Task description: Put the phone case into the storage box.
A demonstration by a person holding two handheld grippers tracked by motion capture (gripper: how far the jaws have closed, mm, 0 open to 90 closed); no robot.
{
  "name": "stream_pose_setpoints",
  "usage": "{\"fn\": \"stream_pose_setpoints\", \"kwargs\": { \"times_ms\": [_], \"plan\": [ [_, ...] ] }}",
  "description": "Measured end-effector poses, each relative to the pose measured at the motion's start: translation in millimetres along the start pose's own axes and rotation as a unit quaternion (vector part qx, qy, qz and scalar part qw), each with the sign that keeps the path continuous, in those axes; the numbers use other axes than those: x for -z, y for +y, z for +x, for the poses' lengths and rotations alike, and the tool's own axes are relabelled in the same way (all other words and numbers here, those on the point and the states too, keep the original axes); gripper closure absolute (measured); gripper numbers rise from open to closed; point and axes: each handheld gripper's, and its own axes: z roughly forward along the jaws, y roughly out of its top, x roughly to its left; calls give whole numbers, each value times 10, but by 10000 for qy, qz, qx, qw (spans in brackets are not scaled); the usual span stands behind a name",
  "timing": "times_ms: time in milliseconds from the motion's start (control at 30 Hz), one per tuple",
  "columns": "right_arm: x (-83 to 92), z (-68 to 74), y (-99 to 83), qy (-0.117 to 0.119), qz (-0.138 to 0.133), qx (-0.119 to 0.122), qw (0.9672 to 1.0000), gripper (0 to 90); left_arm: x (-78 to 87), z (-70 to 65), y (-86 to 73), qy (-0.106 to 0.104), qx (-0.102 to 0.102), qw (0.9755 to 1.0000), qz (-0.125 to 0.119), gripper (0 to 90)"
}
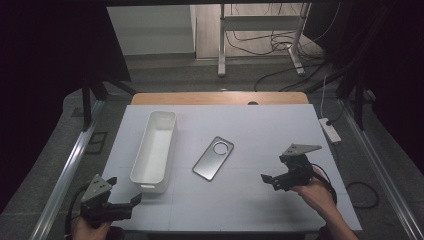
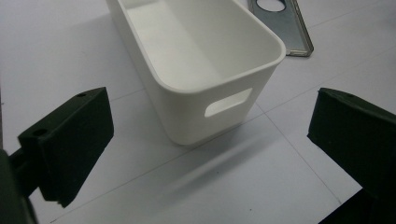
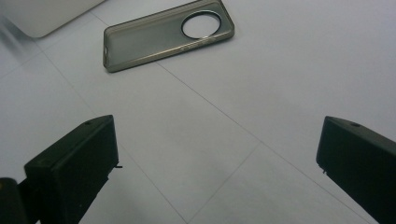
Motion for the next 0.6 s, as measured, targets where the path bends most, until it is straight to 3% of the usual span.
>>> {"fn": "stream_pose_setpoints", "kwargs": {
  "times_ms": [600],
  "plan": [
    [-199, 25, 141, 103, 152, 42, 9998, 0, 0, -2, 0, -8, -23, 10000, 1, 9]
  ]
}}
